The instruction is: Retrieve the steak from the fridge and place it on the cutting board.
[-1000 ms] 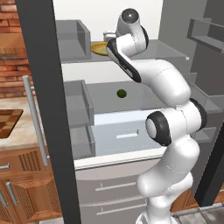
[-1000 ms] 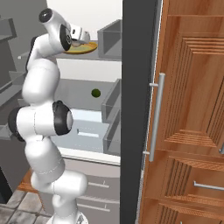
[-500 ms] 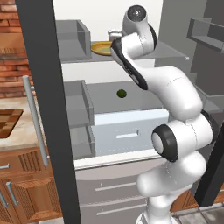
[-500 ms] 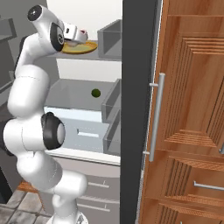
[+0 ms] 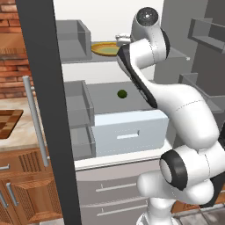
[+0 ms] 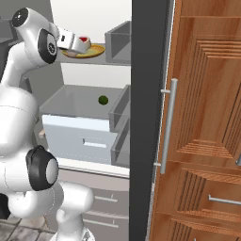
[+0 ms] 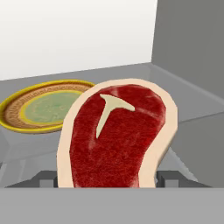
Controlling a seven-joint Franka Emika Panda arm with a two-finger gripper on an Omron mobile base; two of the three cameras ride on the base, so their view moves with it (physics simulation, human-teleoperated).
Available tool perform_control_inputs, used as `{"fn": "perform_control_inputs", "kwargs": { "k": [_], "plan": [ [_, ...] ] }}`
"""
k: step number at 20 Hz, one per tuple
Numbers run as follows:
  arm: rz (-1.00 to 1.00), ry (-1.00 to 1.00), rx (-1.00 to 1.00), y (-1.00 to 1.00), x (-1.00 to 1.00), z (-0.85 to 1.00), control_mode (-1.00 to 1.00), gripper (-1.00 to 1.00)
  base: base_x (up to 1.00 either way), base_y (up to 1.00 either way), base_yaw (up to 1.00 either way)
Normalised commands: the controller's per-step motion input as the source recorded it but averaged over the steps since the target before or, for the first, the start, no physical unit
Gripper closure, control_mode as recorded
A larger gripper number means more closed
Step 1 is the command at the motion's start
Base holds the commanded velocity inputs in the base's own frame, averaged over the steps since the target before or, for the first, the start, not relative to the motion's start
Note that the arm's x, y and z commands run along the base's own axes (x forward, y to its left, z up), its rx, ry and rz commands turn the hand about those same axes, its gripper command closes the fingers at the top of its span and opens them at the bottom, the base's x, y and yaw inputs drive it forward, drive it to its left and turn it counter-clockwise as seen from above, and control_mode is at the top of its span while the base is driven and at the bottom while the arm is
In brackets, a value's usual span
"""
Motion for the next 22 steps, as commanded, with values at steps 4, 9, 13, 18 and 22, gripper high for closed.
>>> {"fn": "perform_control_inputs", "kwargs": {
  "k": [4,9,13,18,22],
  "plan": [
    [-0.05,-0.01,0.00,-0.12,-1.00,0.00,-1.00,1.00,0.00,0.00,0.00],
    [-0.05,0.00,0.00,-0.11,-1.00,0.00,-1.00,1.00,0.00,0.00,0.00],
    [-0.06,0.00,0.00,-0.11,-1.00,0.00,-1.00,1.00,0.00,0.00,0.00],
    [-0.05,0.04,0.00,-0.05,-0.80,0.00,-1.00,1.00,0.00,0.00,0.00],
    [-0.04,0.16,0.00,0.00,-0.38,-0.01,-1.00,1.00,0.00,0.00,0.00]
  ]
}}
